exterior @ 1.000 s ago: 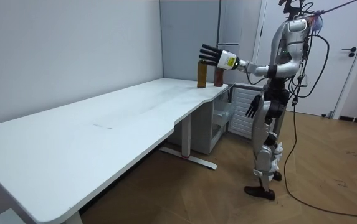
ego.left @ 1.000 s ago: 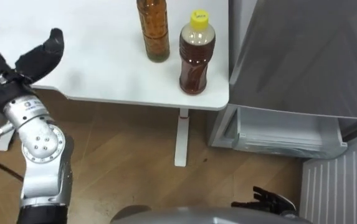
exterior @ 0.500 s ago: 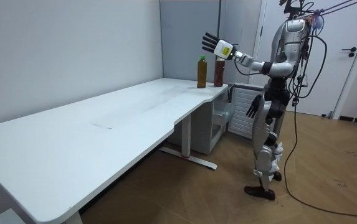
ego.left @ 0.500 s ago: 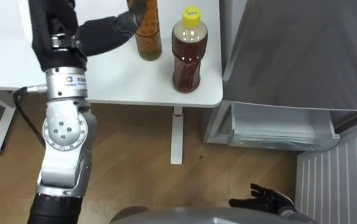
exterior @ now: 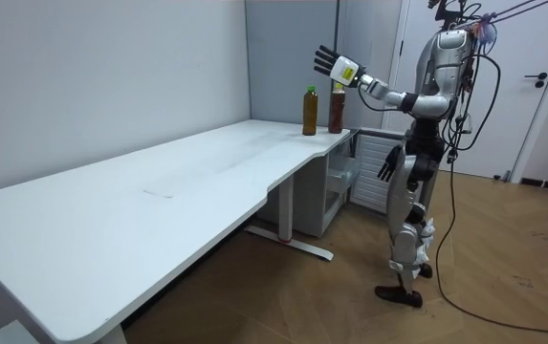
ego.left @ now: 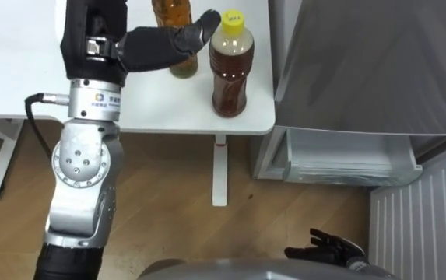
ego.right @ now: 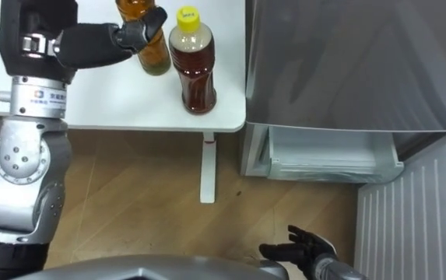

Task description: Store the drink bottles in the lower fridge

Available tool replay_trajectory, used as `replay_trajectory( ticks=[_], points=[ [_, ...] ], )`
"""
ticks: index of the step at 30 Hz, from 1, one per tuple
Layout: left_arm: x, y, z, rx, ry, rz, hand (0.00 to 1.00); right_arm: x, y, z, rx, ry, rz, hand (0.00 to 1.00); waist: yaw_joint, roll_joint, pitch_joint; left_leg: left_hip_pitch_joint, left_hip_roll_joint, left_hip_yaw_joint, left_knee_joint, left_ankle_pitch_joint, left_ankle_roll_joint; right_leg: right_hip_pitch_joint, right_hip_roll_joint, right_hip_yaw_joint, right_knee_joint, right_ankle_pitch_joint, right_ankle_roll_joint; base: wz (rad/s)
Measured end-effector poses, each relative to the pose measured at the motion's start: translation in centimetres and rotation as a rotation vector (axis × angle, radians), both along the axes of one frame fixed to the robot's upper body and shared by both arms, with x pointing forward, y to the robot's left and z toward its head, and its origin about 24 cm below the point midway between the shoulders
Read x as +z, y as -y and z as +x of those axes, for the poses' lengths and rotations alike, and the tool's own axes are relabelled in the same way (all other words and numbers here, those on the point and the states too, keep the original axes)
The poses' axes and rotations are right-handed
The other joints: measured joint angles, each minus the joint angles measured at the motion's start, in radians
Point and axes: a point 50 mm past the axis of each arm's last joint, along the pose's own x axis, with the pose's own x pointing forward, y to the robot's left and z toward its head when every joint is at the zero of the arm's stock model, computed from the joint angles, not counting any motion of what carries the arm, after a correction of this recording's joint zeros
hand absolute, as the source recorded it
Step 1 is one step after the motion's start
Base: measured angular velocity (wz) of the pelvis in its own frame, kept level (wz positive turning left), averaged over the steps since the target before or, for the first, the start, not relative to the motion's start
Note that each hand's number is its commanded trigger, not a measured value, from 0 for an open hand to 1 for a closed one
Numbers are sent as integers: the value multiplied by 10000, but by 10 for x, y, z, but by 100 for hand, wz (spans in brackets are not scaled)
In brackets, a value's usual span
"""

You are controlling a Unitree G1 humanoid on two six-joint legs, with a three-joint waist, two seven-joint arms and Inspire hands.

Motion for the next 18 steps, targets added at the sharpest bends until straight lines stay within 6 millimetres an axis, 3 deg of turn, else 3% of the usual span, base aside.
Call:
replay_trajectory(
  ticks=[18],
  points=[
    [7,9,-3,-735,306,94,0,0,-1,4,120,42,6,0,-25,95,57,-4,-1,-2,8,0,1,-1,1,-14,2,3,3,0]
  ],
)
